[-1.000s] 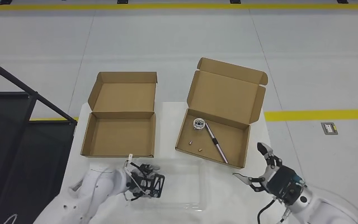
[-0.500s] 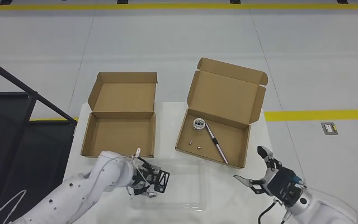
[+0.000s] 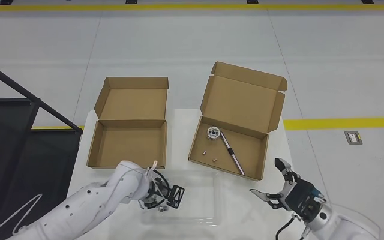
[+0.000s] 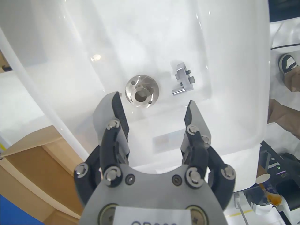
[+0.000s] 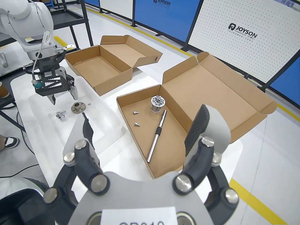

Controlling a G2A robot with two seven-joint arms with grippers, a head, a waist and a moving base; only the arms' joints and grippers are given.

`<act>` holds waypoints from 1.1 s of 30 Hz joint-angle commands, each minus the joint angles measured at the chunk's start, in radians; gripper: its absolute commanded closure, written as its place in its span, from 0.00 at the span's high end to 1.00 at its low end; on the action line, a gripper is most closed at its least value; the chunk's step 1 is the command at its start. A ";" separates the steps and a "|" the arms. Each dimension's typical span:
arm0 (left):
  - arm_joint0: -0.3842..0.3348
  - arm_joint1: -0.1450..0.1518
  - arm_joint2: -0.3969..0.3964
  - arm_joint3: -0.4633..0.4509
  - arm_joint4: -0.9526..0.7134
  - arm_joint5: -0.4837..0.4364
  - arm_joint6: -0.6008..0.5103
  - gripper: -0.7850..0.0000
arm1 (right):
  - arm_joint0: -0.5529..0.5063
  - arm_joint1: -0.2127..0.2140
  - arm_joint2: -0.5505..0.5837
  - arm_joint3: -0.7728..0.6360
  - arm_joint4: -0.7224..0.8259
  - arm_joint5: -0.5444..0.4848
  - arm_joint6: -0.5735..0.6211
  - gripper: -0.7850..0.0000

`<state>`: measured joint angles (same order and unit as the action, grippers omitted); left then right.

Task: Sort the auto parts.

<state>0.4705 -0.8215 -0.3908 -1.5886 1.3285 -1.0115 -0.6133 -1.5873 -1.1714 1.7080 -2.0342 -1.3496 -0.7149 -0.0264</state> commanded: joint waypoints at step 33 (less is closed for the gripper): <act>-0.016 -0.145 0.030 0.213 0.140 0.009 0.046 0.48 | -0.028 0.022 -0.004 0.010 0.006 0.024 -0.024 1.00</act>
<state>0.4540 -0.9645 -0.3602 -1.3789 1.4667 -1.0007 -0.5685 -1.6142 -1.1503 1.7033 -2.0247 -1.3450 -0.6920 -0.0499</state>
